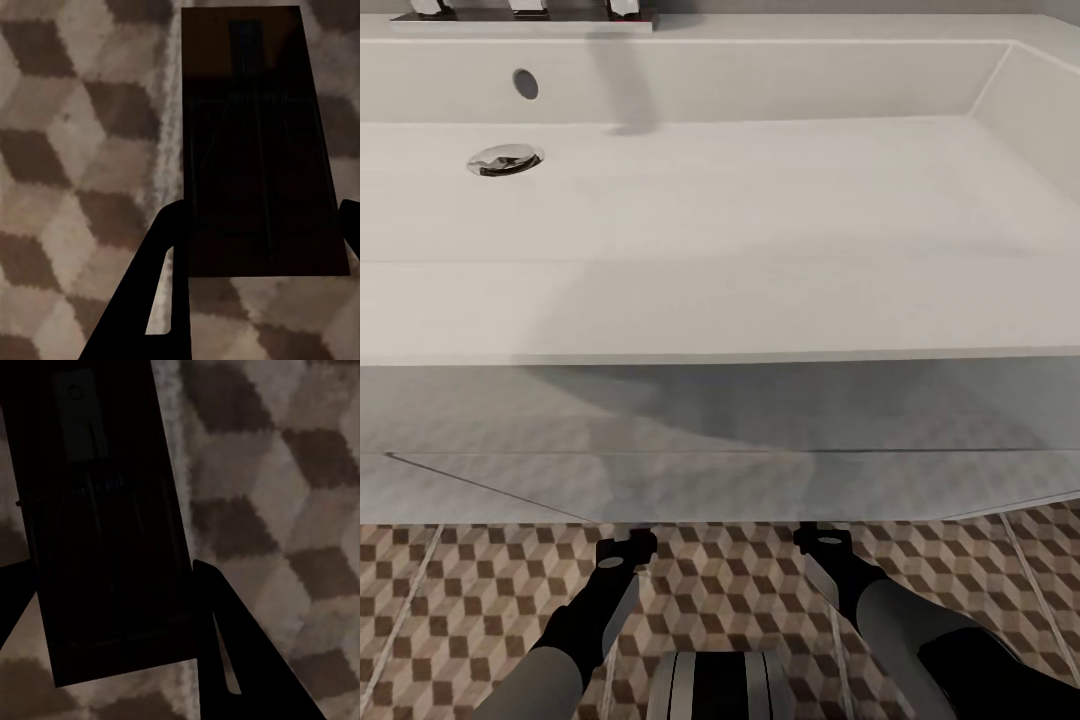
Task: Take the four mousetraps from the cabinet in the bathroom and place them on the bathroom floor. Make sure all four end up on the same floor surface, and ensure that at least two of them are either under or directly next to the same bathroom sink.
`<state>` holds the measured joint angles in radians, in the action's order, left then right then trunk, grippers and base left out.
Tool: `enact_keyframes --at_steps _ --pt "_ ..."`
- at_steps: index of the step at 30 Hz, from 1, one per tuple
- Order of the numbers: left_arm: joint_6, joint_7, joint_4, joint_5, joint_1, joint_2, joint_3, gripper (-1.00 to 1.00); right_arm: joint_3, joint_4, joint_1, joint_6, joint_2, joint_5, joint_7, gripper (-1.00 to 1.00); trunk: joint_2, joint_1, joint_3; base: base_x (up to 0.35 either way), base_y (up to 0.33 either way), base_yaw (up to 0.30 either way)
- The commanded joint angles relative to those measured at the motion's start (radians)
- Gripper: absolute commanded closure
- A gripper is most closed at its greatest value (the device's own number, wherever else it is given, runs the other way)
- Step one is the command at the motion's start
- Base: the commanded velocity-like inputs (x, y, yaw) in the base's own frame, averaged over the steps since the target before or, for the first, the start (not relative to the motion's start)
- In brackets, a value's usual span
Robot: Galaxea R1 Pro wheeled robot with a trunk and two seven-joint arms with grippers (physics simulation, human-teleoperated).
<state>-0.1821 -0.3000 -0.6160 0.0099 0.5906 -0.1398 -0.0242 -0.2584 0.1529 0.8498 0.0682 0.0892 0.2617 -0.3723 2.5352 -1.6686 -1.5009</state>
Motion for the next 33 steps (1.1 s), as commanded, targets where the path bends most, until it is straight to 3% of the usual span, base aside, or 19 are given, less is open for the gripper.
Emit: enact_keyframes --at_steps 1,5,12,33 --pt "-0.006 -0.007 -0.002 0.0 0.0 0.0 -0.003 1.0 -0.009 0.002 0.0 0.006 0.0 0.01 -0.005 1.0 0.0 0.0 -0.001 0.0 0.0 0.0" --pt "-0.005 -0.007 -0.003 0.001 0.0 0.0 -0.003 1.0 -0.009 0.002 0.0 0.005 0.0 0.01 -0.005 1.0 0.0 0.0 -0.001 0.0 0.0 0.0" --pt "-0.005 -0.007 -0.004 0.001 0.0 -0.002 -0.004 1.0 -0.009 0.002 0.0 0.006 0.0 0.01 -0.005 1.0 0.002 -0.003 -0.028 0.0 0.0 0.0" --pt "-0.005 -0.007 -0.004 -0.001 0.0 -0.001 -0.003 1.0 -0.009 0.002 0.0 0.005 0.0 0.01 -0.005 1.0 0.002 -0.003 -0.028 0.0 0.0 0.0"
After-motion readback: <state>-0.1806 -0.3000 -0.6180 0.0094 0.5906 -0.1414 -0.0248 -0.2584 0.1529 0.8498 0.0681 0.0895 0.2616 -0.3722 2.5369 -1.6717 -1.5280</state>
